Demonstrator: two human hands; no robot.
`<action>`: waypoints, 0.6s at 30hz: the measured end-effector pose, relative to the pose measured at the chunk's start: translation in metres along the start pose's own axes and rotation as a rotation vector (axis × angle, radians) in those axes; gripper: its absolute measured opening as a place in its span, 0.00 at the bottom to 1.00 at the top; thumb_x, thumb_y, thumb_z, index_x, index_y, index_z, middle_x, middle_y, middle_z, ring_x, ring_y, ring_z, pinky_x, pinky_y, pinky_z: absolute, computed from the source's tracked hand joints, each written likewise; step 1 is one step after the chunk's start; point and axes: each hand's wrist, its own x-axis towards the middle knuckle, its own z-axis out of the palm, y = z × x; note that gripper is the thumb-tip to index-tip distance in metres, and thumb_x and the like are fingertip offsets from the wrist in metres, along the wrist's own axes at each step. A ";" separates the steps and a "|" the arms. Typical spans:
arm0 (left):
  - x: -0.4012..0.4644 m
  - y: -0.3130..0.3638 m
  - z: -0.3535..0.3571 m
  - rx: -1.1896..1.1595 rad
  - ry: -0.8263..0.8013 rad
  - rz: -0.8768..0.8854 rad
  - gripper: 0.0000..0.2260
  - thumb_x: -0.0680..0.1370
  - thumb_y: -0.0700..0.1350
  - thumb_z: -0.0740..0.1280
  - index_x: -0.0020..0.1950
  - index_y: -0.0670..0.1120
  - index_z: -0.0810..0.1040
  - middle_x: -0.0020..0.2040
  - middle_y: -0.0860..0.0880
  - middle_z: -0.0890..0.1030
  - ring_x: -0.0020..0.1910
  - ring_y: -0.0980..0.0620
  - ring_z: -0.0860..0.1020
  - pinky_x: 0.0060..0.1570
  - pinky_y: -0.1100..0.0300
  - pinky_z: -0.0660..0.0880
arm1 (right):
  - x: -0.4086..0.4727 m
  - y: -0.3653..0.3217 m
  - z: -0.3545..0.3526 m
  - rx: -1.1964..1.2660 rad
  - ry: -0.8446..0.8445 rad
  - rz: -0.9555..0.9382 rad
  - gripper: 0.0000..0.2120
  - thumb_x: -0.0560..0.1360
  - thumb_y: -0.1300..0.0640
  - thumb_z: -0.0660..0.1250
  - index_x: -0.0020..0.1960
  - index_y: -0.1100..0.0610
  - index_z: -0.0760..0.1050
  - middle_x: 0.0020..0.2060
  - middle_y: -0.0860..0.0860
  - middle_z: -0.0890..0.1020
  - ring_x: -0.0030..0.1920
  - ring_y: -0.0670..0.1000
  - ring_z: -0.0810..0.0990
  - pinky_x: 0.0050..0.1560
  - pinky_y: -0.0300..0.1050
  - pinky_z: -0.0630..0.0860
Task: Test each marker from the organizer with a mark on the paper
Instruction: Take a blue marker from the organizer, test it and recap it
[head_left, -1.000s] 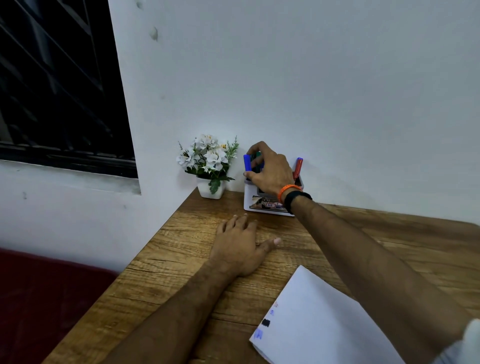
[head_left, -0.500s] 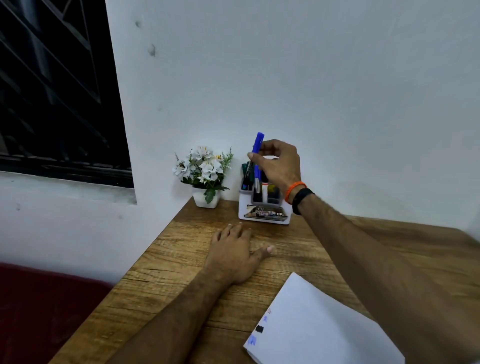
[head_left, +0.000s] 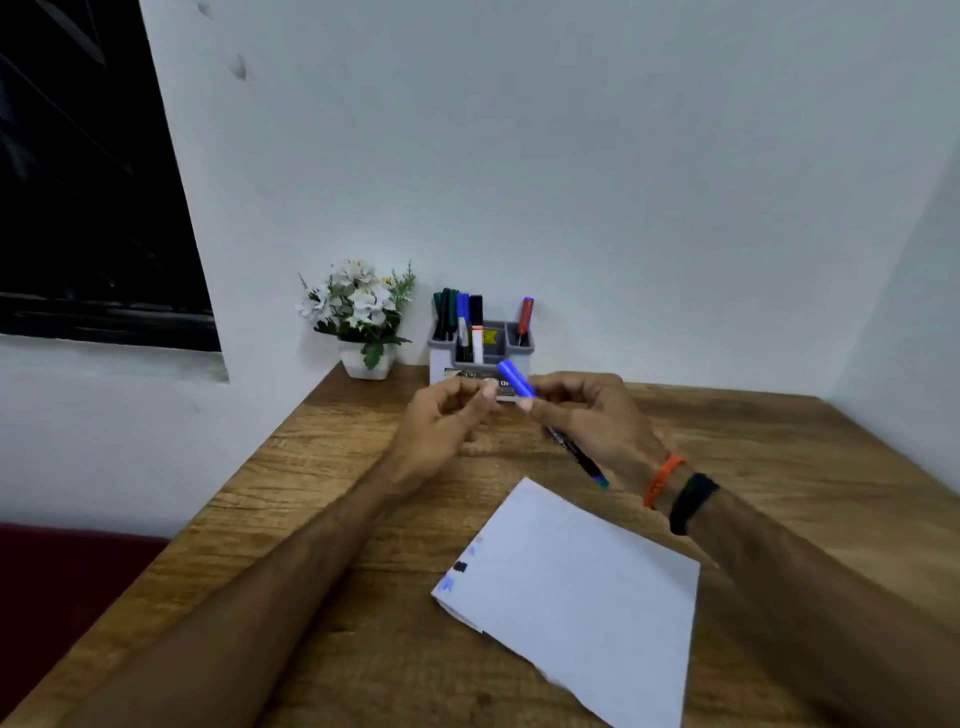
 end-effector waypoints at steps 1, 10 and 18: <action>-0.002 0.003 0.002 -0.053 -0.029 -0.001 0.13 0.75 0.53 0.67 0.52 0.45 0.81 0.46 0.48 0.84 0.42 0.54 0.80 0.41 0.55 0.79 | -0.009 0.004 -0.002 -0.038 -0.017 -0.004 0.06 0.71 0.63 0.76 0.47 0.55 0.84 0.33 0.50 0.84 0.30 0.46 0.79 0.35 0.37 0.78; -0.009 -0.002 0.009 0.046 -0.187 0.063 0.07 0.70 0.39 0.75 0.47 0.42 0.82 0.42 0.47 0.84 0.39 0.53 0.83 0.39 0.61 0.80 | -0.028 0.027 -0.019 -0.221 -0.133 -0.040 0.15 0.63 0.61 0.82 0.48 0.59 0.83 0.39 0.53 0.87 0.40 0.48 0.85 0.44 0.41 0.82; -0.011 0.002 -0.002 0.096 -0.212 0.034 0.15 0.67 0.47 0.73 0.50 0.40 0.82 0.46 0.40 0.84 0.37 0.51 0.81 0.38 0.61 0.80 | -0.028 0.020 -0.034 -0.047 -0.107 0.004 0.10 0.68 0.59 0.79 0.46 0.62 0.85 0.29 0.51 0.81 0.28 0.45 0.75 0.29 0.35 0.71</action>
